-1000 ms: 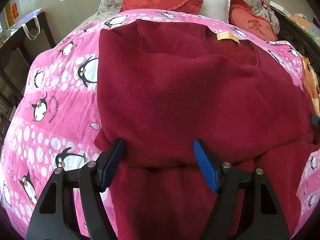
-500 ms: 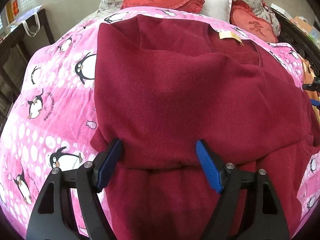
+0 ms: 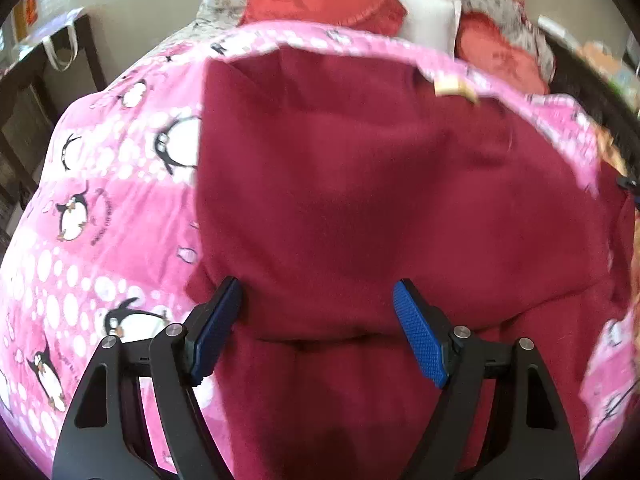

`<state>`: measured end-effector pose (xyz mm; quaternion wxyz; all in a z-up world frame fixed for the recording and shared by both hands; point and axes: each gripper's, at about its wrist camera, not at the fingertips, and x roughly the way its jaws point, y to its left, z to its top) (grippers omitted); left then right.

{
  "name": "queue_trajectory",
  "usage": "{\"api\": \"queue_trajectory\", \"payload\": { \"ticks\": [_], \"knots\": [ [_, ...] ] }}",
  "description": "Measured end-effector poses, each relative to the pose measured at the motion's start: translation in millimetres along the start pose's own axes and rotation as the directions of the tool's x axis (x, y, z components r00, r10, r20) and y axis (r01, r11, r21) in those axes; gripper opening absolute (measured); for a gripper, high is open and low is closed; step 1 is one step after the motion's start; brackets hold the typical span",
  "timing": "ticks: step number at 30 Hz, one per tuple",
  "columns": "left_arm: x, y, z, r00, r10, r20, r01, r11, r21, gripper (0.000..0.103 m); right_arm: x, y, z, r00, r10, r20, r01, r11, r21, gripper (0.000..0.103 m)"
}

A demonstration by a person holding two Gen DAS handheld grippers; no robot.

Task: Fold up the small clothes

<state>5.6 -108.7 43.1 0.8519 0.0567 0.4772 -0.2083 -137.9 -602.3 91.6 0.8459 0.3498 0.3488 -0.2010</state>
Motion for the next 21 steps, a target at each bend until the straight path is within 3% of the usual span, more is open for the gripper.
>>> {"api": "queue_trajectory", "payload": {
  "ticks": [3, 7, 10, 13, 16, 18, 21],
  "knots": [
    [-23.5, 17.4, 8.1, 0.998, -0.032, 0.059, 0.036, 0.997, -0.065, 0.079, -42.6, 41.0, -0.8, 0.993, 0.112, 0.044, -0.107, 0.987, -0.117, 0.011],
    [-52.4, 41.5, 18.5, 0.991, -0.072, 0.117, 0.089, 0.986, -0.143, 0.079, -76.8, 115.0, -10.1, 0.958, 0.284, 0.040, -0.263, 0.926, -0.269, 0.011],
    [-69.1, 58.0, 24.1, 0.985, -0.089, 0.147, 0.116, 0.976, -0.186, 0.079, -81.5, 175.2, -34.1, 0.913, 0.407, -0.026, -0.387, 0.844, -0.370, 0.011],
    [-77.3, 69.8, 25.8, 0.982, -0.088, 0.165, 0.123, 0.970, -0.211, 0.079, -62.6, 232.8, -79.6, 0.846, 0.508, -0.166, -0.526, 0.737, -0.425, 0.011],
    [-73.9, 69.5, 22.7, 0.984, -0.102, 0.145, 0.132, 0.968, -0.216, 0.079, -19.1, 267.2, -131.6, 0.815, 0.471, -0.338, -0.579, 0.687, -0.439, 0.018],
    [-68.2, 67.7, 19.9, 0.984, -0.125, 0.128, 0.150, 0.967, -0.208, 0.079, 10.0, 275.7, -161.4, 0.828, 0.355, -0.434, -0.542, 0.704, -0.459, 0.046],
    [-60.9, 62.6, 16.0, 0.984, -0.142, 0.108, 0.159, 0.971, -0.176, 0.079, 15.6, 258.5, -176.4, 0.846, 0.324, -0.424, -0.511, 0.719, -0.470, 0.046]
  ]
}}
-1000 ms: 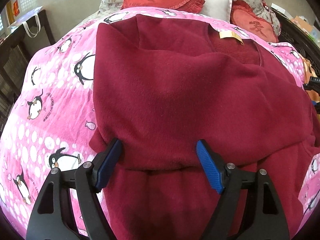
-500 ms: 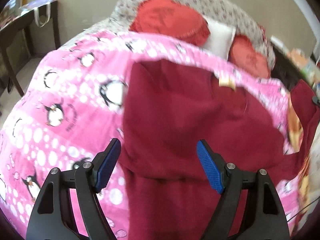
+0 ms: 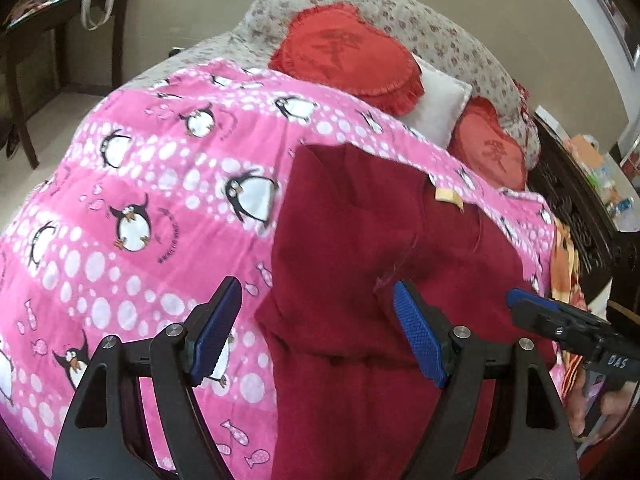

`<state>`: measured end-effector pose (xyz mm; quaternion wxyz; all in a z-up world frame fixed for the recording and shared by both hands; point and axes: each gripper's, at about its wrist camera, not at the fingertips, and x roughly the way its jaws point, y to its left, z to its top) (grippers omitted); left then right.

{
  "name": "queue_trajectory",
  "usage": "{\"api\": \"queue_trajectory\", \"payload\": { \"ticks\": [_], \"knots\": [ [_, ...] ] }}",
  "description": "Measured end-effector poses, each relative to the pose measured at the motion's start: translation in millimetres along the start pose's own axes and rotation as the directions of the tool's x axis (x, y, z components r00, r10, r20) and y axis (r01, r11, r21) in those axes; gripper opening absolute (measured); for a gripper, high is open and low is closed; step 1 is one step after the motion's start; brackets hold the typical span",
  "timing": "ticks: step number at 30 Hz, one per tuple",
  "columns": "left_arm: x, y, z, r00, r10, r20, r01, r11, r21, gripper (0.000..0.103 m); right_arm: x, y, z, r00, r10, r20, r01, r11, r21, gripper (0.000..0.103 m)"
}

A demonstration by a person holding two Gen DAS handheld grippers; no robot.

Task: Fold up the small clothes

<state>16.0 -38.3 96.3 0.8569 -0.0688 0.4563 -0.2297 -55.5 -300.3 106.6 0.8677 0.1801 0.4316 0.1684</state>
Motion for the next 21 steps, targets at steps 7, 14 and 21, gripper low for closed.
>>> {"api": "queue_trajectory", "payload": {
  "ticks": [7, 14, 21],
  "knots": [
    [28.3, -29.1, -2.5, 0.999, -0.034, -0.031, 0.036, 0.995, 0.090, 0.079, -60.7, -55.6, -34.4, 0.995, -0.076, 0.062, 0.065, 0.984, 0.166, 0.061],
    [87.1, -62.9, -6.9, 0.990, -0.018, -0.142, 0.037, 0.991, 0.129, 0.055, -122.3, -107.0, -79.2, 0.983, -0.129, 0.134, 0.071, 0.926, 0.370, 0.061],
    [50.6, -79.6, 15.4, 0.997, -0.062, -0.051, 0.069, 0.987, 0.147, 0.014, -146.6, -132.2, -101.0, 0.971, -0.197, 0.133, 0.121, 0.892, 0.436, 0.062]
  ]
}}
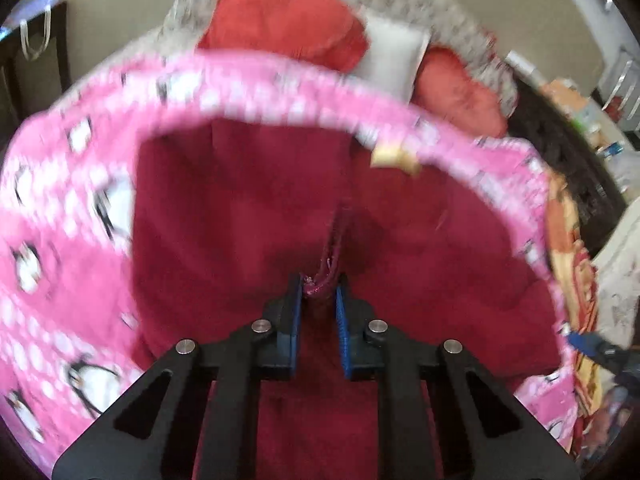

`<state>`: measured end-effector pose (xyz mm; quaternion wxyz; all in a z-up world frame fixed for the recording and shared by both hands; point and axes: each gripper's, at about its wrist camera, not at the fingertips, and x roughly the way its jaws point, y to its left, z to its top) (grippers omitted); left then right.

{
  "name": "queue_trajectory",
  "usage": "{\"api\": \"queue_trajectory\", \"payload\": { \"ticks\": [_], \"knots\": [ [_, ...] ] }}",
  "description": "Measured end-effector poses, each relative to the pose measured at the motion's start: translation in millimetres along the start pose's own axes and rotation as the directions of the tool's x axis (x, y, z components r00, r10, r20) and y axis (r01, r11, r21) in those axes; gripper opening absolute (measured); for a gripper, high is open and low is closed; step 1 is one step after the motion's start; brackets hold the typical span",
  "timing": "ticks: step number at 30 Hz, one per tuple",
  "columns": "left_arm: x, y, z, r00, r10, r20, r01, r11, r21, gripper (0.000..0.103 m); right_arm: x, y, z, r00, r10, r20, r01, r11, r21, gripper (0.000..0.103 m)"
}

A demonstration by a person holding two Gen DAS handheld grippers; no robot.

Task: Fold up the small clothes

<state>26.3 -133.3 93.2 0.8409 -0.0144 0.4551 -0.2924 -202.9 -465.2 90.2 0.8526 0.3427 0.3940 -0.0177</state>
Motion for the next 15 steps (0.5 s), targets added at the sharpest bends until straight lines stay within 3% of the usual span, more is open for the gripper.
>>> {"api": "queue_trajectory", "payload": {
  "ticks": [6, 10, 15],
  "knots": [
    [-59.7, 33.5, 30.8, 0.988, 0.026, 0.154, -0.016, 0.998, -0.067, 0.012, 11.2, 6.5, 9.4, 1.000, 0.001, 0.013, 0.000, 1.000, -0.012, 0.062],
    [-62.3, 61.4, 22.9, 0.988, 0.074, 0.137, -0.057, 0.991, -0.118, 0.012, 25.2, 15.4, 19.8, 1.000, 0.002, 0.010, -0.002, 1.000, -0.009, 0.062],
    [-33.8, 75.8, -7.7, 0.989, 0.135, 0.063, -0.125, 0.982, -0.140, 0.012, 46.4, 25.5, 36.4, 0.995, -0.103, 0.013, 0.104, 0.994, -0.025, 0.062]
  ]
}}
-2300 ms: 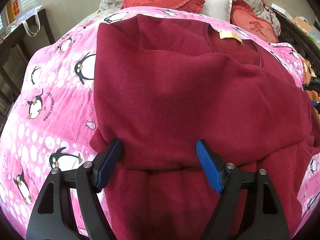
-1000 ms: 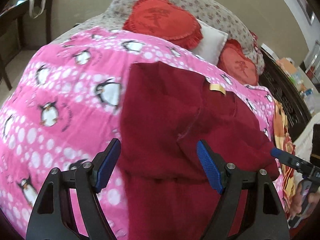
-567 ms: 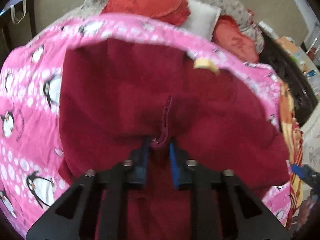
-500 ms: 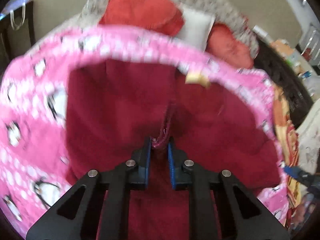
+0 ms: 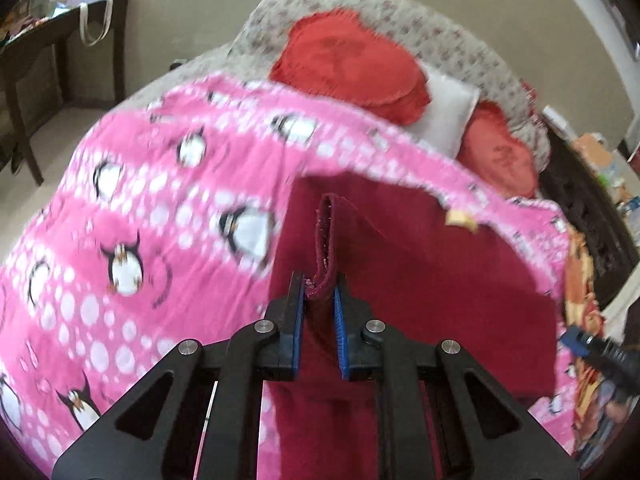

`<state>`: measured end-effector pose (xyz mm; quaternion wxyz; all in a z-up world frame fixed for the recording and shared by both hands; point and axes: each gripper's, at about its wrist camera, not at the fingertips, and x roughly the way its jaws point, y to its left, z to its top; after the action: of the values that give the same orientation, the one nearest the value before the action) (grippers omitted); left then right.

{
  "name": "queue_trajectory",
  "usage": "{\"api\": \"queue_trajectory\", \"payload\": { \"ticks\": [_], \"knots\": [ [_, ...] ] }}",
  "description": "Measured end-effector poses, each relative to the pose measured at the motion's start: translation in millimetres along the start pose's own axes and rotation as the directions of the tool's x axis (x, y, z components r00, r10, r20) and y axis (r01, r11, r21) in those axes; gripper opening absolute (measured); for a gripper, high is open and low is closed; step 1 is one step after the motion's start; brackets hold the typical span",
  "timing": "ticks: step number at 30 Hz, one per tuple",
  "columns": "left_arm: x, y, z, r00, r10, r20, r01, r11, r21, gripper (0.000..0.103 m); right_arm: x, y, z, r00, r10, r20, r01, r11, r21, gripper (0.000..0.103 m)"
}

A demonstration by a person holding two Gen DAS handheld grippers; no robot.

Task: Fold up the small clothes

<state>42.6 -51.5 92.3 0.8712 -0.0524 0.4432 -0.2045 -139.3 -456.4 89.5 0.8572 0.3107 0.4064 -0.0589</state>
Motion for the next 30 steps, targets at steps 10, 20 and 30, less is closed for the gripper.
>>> {"api": "queue_trajectory", "payload": {
  "ticks": [10, 20, 30],
  "knots": [
    [6.5, 20.2, -20.3, 0.998, 0.059, 0.003, -0.058, 0.995, -0.081, 0.012, 47.3, 16.1, 30.5, 0.996, -0.082, 0.015, 0.083, 0.990, -0.112, 0.045],
    [17.6, 8.9, -27.2, 0.997, 0.075, -0.037, -0.076, 0.997, -0.027, 0.012, 30.1, -15.1, 19.3, 0.999, 0.036, 0.038, -0.039, 0.997, 0.061, 0.078],
    [17.1, -16.4, -24.7, 0.999, 0.024, -0.037, -0.023, 0.999, 0.023, 0.014, 23.1, 7.3, 29.3, 0.996, -0.033, 0.080, 0.044, 0.989, -0.142, 0.016]
  ]
}}
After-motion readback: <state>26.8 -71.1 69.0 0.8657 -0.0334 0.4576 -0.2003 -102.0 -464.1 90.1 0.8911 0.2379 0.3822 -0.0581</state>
